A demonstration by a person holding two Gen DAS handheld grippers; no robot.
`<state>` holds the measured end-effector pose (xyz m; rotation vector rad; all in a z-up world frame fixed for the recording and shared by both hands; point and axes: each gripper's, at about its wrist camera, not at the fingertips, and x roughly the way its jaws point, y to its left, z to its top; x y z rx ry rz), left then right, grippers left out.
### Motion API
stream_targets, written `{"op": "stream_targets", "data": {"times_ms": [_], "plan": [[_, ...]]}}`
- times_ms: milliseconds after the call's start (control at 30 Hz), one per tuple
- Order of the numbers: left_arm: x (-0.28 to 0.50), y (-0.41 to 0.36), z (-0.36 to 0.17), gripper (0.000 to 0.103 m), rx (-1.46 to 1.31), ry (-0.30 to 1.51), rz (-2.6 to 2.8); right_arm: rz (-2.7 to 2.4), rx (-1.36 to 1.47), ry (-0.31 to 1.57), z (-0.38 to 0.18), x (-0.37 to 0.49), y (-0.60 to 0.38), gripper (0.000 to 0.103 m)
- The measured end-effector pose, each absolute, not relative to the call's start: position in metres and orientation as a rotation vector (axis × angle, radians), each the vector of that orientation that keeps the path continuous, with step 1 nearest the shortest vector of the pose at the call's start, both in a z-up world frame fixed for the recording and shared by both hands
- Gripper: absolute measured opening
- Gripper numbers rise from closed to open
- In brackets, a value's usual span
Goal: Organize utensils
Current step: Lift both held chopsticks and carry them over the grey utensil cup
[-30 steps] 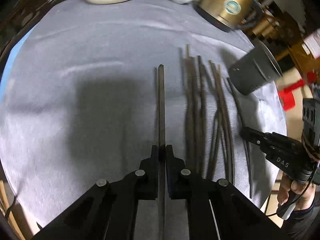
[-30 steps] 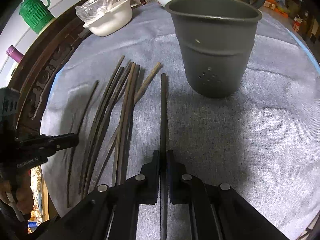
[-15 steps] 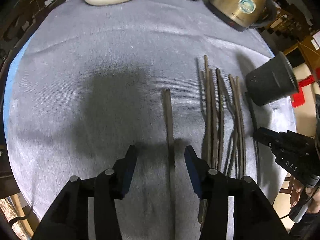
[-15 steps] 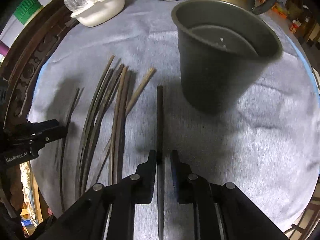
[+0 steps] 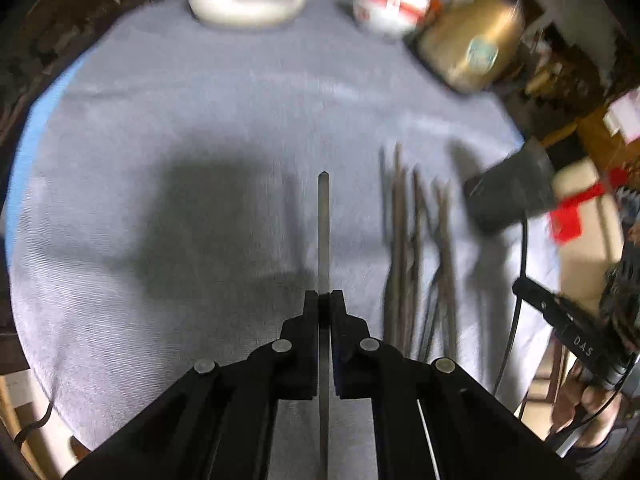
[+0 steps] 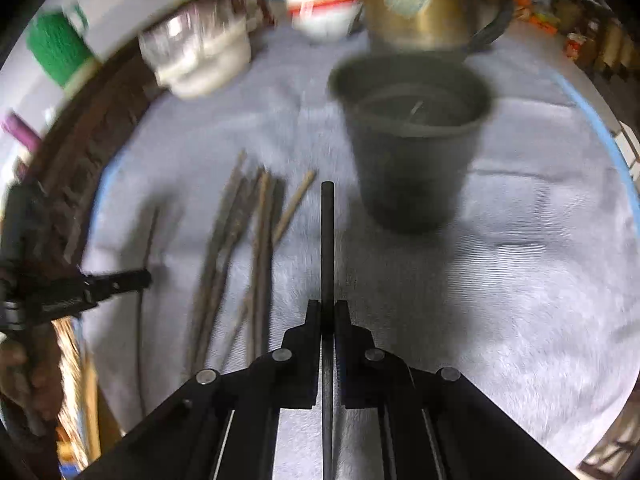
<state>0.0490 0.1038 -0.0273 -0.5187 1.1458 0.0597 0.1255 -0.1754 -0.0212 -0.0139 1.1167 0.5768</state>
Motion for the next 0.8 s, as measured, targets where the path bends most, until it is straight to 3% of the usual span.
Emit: {"op": "stream_targets", "data": {"times_ms": [200, 367, 633, 800], "plan": [[0.028, 0.111, 0.034, 0.005, -0.509, 0.801, 0.157, 0.462, 0.174, 0.793, 0.028, 0.103, -0.224, 0.007], [0.012, 0.103, 0.047, 0.005, -0.409, 0.611, 0.253, 0.360, 0.172, 0.616, 0.044, 0.094, -0.232, 0.007], [0.010, 0.091, 0.042, 0.006, -0.358, 0.506, 0.359, 0.252, 0.187, 0.418, 0.030, 0.093, -0.237, 0.007], [0.002, 0.082, 0.039, 0.006, -0.292, 0.464, 0.405, 0.224, 0.193, 0.389, 0.017, 0.096, -0.238, 0.007]]}}
